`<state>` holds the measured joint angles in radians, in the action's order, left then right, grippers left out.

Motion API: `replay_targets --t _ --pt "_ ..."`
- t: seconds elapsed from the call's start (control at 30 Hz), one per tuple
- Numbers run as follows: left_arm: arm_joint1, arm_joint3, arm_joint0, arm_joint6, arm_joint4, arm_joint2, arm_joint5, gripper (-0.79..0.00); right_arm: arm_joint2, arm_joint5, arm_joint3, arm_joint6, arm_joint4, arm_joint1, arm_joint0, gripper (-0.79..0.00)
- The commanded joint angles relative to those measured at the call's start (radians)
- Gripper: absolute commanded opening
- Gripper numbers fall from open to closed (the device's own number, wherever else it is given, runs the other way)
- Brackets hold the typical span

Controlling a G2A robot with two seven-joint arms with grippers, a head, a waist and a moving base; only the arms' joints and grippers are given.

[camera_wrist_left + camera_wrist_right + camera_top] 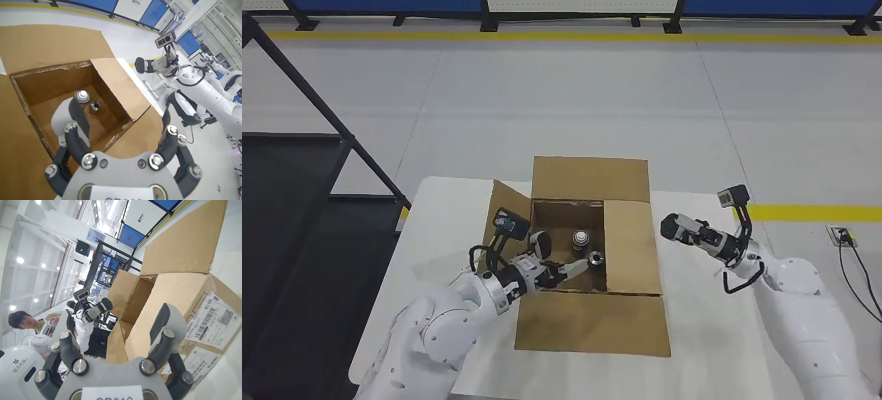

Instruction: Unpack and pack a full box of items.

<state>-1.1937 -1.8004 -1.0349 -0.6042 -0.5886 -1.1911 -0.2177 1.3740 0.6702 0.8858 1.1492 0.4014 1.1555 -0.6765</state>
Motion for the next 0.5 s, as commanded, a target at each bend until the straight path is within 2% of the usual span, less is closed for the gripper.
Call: replay_targets --t 0.0,0.2,0.47 --pt "-0.004 0.025 0.009 0.005 0.037 0.007 0.025 0.000 -0.004 -0.009 0.026 -0.018 -0.005 0.000 -0.010 0.000" --pt "-0.039 0.163 0.143 -0.047 0.132 0.146 0.091 0.000 0.059 0.022 0.131 -0.022 -0.037 -0.027 -0.073 0.000" --pt "-0.103 0.412 0.332 -0.084 0.220 0.318 0.165 0.000 0.186 0.040 0.240 -0.040 0.010 -0.075 -0.229 0.000"
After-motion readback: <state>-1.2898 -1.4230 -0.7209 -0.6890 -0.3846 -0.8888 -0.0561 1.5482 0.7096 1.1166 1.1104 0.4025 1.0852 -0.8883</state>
